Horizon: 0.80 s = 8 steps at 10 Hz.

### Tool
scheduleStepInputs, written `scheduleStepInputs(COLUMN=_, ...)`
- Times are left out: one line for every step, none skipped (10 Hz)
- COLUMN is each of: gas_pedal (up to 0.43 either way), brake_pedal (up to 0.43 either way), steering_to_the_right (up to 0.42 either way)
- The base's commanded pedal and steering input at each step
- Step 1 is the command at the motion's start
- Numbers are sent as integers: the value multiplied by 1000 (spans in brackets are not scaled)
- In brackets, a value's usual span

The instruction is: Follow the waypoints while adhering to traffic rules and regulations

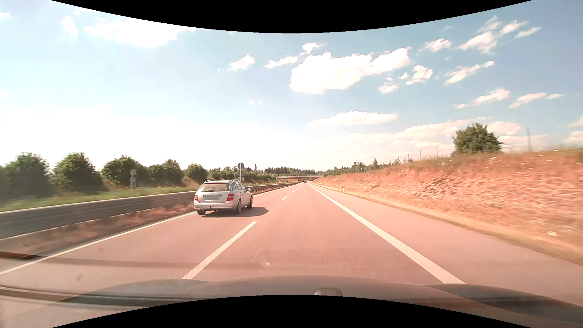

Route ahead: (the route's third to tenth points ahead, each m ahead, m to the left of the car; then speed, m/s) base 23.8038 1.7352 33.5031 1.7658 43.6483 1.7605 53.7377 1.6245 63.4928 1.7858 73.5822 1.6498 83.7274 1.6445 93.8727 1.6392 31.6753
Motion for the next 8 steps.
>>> scheduleStepInputs(gas_pedal=280, brake_pedal=0, steering_to_the_right=-1)
scheduleStepInputs(gas_pedal=280, brake_pedal=0, steering_to_the_right=-1)
scheduleStepInputs(gas_pedal=280, brake_pedal=0, steering_to_the_right=-1)
scheduleStepInputs(gas_pedal=280, brake_pedal=0, steering_to_the_right=-1)
scheduleStepInputs(gas_pedal=280, brake_pedal=0, steering_to_the_right=0)
scheduleStepInputs(gas_pedal=280, brake_pedal=0, steering_to_the_right=0)
scheduleStepInputs(gas_pedal=280, brake_pedal=0, steering_to_the_right=-1)
scheduleStepInputs(gas_pedal=280, brake_pedal=0, steering_to_the_right=0)
